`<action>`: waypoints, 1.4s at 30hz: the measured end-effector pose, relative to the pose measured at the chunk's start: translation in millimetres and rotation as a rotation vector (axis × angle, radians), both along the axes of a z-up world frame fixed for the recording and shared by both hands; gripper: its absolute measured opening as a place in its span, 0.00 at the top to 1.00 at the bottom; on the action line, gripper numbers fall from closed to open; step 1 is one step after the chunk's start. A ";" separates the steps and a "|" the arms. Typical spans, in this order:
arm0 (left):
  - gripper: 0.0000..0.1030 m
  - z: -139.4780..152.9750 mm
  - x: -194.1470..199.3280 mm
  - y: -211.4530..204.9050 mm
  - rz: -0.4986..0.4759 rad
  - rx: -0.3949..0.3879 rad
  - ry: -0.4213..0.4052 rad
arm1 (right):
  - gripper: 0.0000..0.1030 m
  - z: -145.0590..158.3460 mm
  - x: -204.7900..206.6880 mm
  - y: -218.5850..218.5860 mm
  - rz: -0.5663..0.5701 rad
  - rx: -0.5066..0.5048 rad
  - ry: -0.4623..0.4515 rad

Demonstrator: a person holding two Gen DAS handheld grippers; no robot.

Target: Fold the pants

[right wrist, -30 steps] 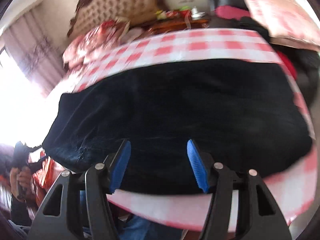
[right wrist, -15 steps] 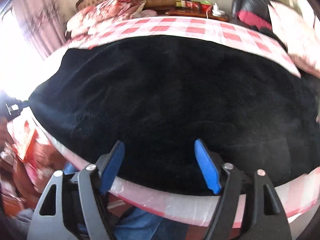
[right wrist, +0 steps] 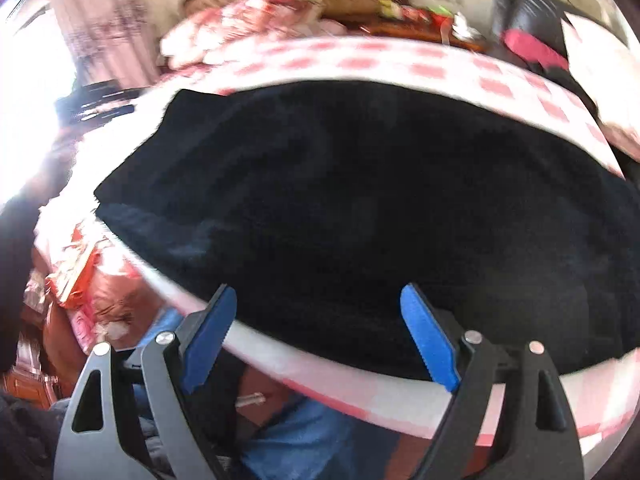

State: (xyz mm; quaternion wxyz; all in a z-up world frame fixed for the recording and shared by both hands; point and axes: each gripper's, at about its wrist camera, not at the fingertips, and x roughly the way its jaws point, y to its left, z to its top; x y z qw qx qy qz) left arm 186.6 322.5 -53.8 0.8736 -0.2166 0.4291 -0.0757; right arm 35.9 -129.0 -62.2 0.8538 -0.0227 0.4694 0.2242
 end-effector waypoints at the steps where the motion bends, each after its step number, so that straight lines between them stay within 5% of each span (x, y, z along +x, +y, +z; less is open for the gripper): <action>1: 0.57 -2.3 17.6 -3.9 -0.026 0.014 0.009 | 0.17 5.1 -6.5 11.7 0.052 0.008 -0.019; 5: 0.59 -18.1 64.8 -15.9 -0.092 0.078 0.076 | 0.18 8.7 -13.4 46.1 0.179 0.015 -0.019; 6: 0.93 -22.4 71.1 -19.9 -0.102 0.095 0.100 | 0.18 7.4 -12.0 52.9 0.189 0.009 -0.014; 7: 0.95 -23.7 71.6 -23.0 -0.095 0.128 0.120 | 0.18 7.1 -11.2 59.0 0.198 0.000 -0.011; 12: 0.89 -2.7 33.8 -15.4 -0.063 0.101 0.063 | 0.18 7.4 -12.2 77.0 0.257 -0.003 -0.025; 14: 0.76 -13.0 33.7 -11.1 -0.027 0.137 0.106 | 0.24 0.2 -6.0 90.2 0.288 -0.025 -0.011; 16: 0.75 -8.9 18.1 -2.6 0.008 0.121 0.105 | 0.37 -4.1 -4.7 102.2 0.302 -0.086 -0.036; 18: 0.74 5.6 -25.8 7.0 0.020 0.063 0.030 | 0.37 -7.5 -4.8 105.4 0.302 -0.120 -0.061; 23: 0.68 -16.1 -147.1 25.0 0.131 -0.159 0.061 | 0.37 -17.9 -6.5 109.6 0.315 -0.198 -0.120; 26: 0.69 -31.1 -199.1 21.4 0.169 -0.260 0.053 | 0.48 -20.6 -2.1 106.8 0.328 -0.180 -0.107; 33: 0.72 -48.3 -192.0 0.5 0.158 -0.264 0.106 | 0.77 -20.6 6.5 94.2 0.301 -0.125 -0.094; 34: 0.92 -46.4 -188.7 -2.7 0.146 -0.243 0.105 | 0.81 -20.7 7.2 92.3 0.294 -0.110 -0.090; 36: 0.96 -36.2 -188.5 -6.3 0.151 -0.206 0.090 | 0.87 -19.3 7.9 88.9 0.285 -0.088 -0.086; 39: 0.96 -3.2 -205.2 -13.9 0.131 -0.177 0.005 | 0.88 -4.0 0.2 83.4 0.280 -0.058 -0.109; 42: 0.96 -1.9 -218.8 -14.0 0.141 -0.187 0.007 | 0.89 -0.3 -8.4 81.9 0.300 -0.053 -0.106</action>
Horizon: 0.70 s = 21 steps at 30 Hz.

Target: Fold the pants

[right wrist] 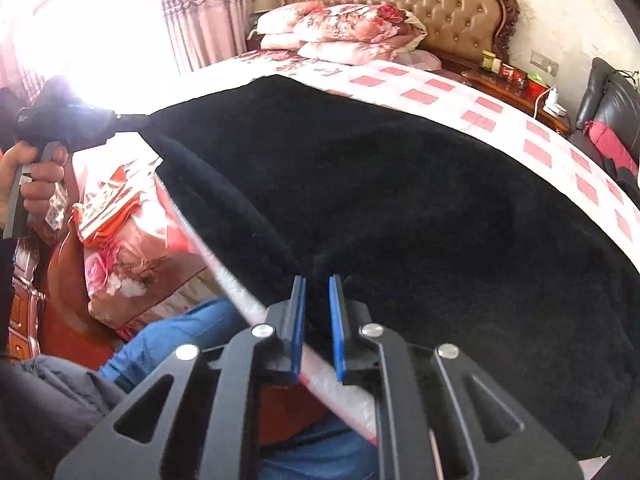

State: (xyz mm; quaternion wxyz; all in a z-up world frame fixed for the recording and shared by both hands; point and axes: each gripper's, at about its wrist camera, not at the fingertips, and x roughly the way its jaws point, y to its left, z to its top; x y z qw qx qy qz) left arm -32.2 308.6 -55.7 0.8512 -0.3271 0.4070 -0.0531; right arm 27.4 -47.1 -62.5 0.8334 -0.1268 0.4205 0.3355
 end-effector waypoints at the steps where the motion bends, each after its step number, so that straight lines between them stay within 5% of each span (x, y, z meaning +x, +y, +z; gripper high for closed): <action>1: 0.96 -6.4 -1.2 0.8 0.006 -0.002 0.016 | 0.94 -5.8 -2.2 2.0 0.009 -0.006 0.014; 5: 0.94 -53.0 0.8 13.7 0.040 -0.087 0.120 | 0.95 -29.7 -3.5 7.0 0.011 -0.042 0.076; 7: 0.92 -63.7 -0.3 18.0 0.051 -0.110 0.158 | 0.85 -25.7 -5.5 2.0 0.012 0.009 0.107; 8: 0.92 -57.2 -3.4 17.6 0.057 -0.078 0.148 | 0.80 -23.2 -6.8 -3.2 0.020 0.037 0.120; 10: 0.91 -33.4 -5.0 14.7 0.069 0.012 0.085 | 0.52 -9.7 -9.6 -22.1 0.007 0.121 0.119; 12: 0.79 -9.4 0.8 6.2 0.080 0.112 0.006 | 0.42 -0.4 -3.1 -46.9 -0.068 0.193 0.116; 13: 0.55 2.2 6.5 -1.8 0.082 0.168 -0.048 | 0.41 2.1 5.8 -64.8 -0.136 0.234 0.112; 15: 0.28 18.1 28.2 -27.5 0.082 0.298 -0.142 | 0.41 0.9 19.7 -86.6 -0.256 0.245 0.097; 17: 0.28 21.4 57.4 -62.8 0.011 0.439 -0.181 | 0.41 -8.9 29.7 -104.9 -0.355 0.198 0.087; 21: 0.28 -1.2 106.6 -99.7 -0.100 0.521 -0.117 | 0.41 -27.5 21.0 -122.0 -0.406 0.080 0.045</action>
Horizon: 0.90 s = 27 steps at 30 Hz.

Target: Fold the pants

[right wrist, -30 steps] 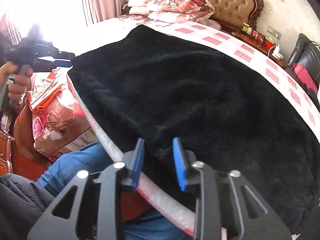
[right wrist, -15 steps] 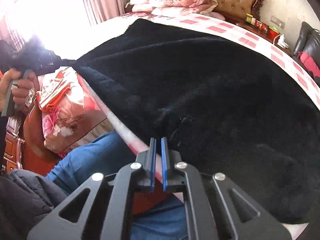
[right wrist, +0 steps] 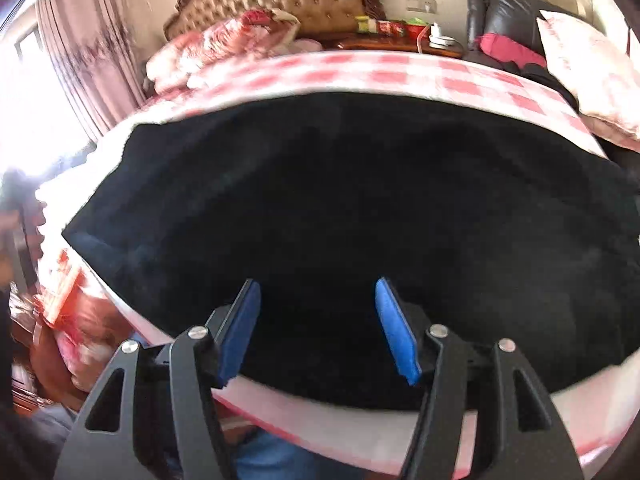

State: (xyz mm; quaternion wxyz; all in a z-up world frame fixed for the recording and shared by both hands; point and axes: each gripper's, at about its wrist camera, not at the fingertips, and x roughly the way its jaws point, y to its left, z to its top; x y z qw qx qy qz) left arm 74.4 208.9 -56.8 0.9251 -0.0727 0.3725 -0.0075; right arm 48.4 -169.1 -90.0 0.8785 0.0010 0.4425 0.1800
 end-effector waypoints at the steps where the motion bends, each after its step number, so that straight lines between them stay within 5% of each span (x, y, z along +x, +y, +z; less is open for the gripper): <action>1: 0.28 -9.7 7.4 -3.4 0.004 0.042 0.036 | 0.41 0.3 -7.9 -5.4 0.015 0.015 -0.015; 4: 0.28 -42.3 18.9 9.5 0.138 0.142 0.198 | 0.36 5.9 -23.6 -18.6 0.066 0.043 -0.030; 9: 0.30 -32.3 -6.3 37.3 0.283 0.081 0.153 | 0.30 35.2 -21.9 -88.9 -0.068 0.142 -0.091; 15: 0.38 -7.9 -26.6 35.1 0.330 0.092 0.081 | 0.30 24.1 19.7 -183.2 -0.351 -0.032 -0.100; 16: 0.40 -7.2 -28.9 35.3 0.324 0.081 0.082 | 0.36 16.7 24.0 -197.6 -0.395 -0.089 -0.072; 18: 0.40 -8.3 -33.1 36.9 0.329 0.041 0.098 | 0.37 14.3 17.6 -215.2 -0.375 -0.081 -0.091; 21: 0.40 -13.1 -46.4 50.8 0.393 0.006 0.120 | 0.24 6.8 17.1 -207.8 -0.388 -0.298 -0.085; 27: 0.40 -3.6 -67.4 56.4 0.424 0.031 0.069 | 0.24 31.7 -3.6 -198.8 -0.478 -0.226 -0.146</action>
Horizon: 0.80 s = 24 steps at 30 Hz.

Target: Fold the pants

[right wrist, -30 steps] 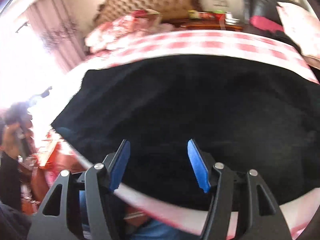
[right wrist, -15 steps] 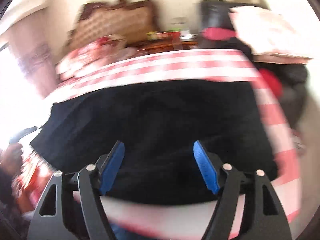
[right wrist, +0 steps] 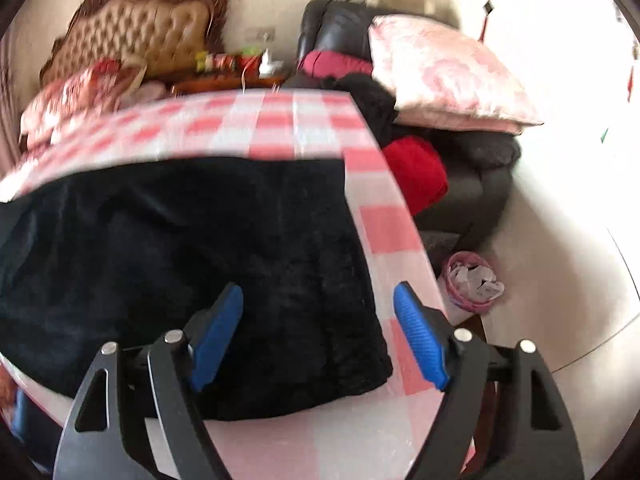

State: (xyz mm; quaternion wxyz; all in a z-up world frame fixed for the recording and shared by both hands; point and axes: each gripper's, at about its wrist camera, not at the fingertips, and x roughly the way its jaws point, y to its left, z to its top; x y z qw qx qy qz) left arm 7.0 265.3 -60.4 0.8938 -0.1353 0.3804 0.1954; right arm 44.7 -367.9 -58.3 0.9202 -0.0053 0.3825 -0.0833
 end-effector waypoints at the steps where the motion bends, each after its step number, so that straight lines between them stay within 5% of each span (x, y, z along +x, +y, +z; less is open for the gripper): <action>1: 0.40 2.0 1.5 -4.3 -0.013 0.024 -0.007 | 0.24 11.2 -0.4 14.9 0.015 0.005 -0.023; 3: 0.40 3.8 12.0 -22.2 -0.077 0.099 -0.009 | 0.23 28.4 6.5 53.2 0.111 0.054 -0.054; 9: 0.41 -15.0 32.1 -43.0 -0.202 0.083 0.028 | 0.19 37.8 56.9 225.6 0.459 0.097 0.023; 15: 0.40 -33.5 -9.2 -8.0 -0.147 0.078 0.029 | 0.19 15.7 101.6 351.1 0.604 -0.127 0.095; 18: 0.41 -32.9 -37.4 18.9 -0.118 -0.004 -0.017 | 0.19 -9.2 113.1 380.1 0.631 -0.236 0.167; 24: 0.41 -38.6 -82.6 61.0 -0.193 -0.361 -0.189 | 0.17 -13.0 114.0 383.5 0.576 -0.277 0.173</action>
